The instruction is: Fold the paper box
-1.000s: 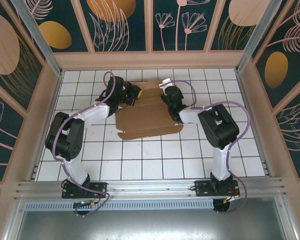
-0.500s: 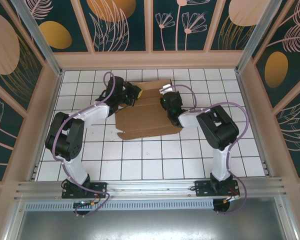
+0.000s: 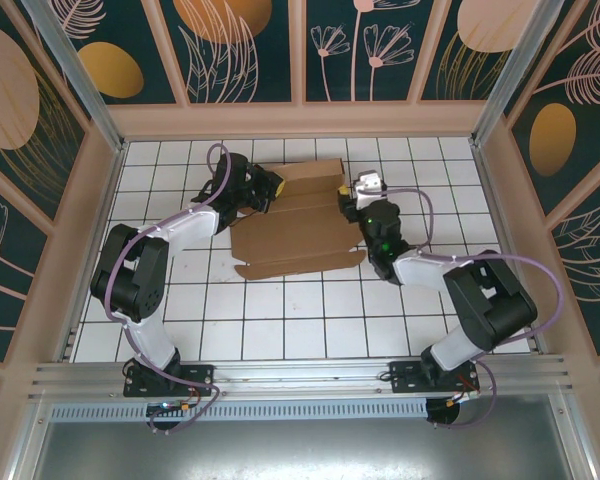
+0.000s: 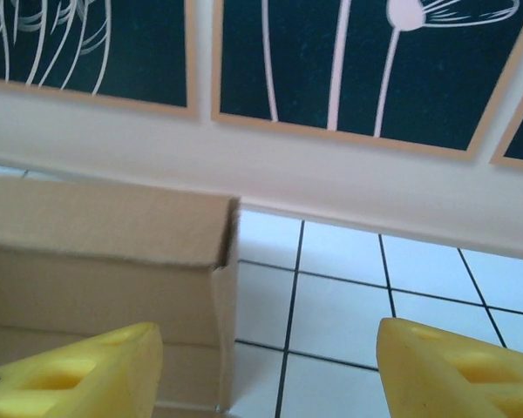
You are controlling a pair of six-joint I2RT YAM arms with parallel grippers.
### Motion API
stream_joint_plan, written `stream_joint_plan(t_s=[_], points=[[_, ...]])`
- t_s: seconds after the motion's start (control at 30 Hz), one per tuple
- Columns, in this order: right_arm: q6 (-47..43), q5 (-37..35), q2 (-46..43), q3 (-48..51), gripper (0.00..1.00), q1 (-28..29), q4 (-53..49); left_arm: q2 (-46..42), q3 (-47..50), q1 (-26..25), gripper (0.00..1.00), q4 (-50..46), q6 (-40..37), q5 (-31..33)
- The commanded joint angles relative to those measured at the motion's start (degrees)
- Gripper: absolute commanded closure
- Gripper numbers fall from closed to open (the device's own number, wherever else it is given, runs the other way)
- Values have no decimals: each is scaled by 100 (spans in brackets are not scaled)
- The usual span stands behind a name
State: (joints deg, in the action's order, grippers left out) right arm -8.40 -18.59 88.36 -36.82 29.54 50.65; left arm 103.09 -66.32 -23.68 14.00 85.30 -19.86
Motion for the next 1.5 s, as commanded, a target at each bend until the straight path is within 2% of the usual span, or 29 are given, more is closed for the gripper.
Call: stream_joint_plan(t_s=[0.0, 0.17, 0.33, 0.57, 0.87, 1.1, 1.17, 1.37, 1.4, 1.47], points=[[375, 527, -25, -202, 34, -247, -154, 101, 43, -41, 100, -398, 54, 0], [-372, 1217, 559, -335, 35, -293, -67, 40, 38, -40, 100, -396, 25, 26], [-694, 1692, 996, -591, 35, -421, -94, 37, -65, -36, 100, -530, -37, -6], [-1011, 1246, 1625, -1116, 33, -453, -145, 44, -71, -40, 100, -530, -38, -58], [-1259, 1677, 2199, -1889, 39, -638, -495, 101, -179, -39, 100, -565, -39, -132], [-1313, 1745, 2460, -2345, 44, -659, -943, 149, -257, -40, 100, -574, -3, -150], [-1245, 1750, 2494, -2486, 49, -668, -1235, 156, -289, -40, 100, -574, 11, -159], [-1180, 1817, 2419, -2389, 82, -552, -1383, 130, -302, -40, 100, -598, 51, -172], [-1156, 1798, 2380, -2339, 86, -516, -1367, 104, -302, -40, 100, -632, 46, -167], [-1090, 1676, 2282, -2173, 87, -446, -1285, 29, -269, -40, 100, -686, 48, -128]])
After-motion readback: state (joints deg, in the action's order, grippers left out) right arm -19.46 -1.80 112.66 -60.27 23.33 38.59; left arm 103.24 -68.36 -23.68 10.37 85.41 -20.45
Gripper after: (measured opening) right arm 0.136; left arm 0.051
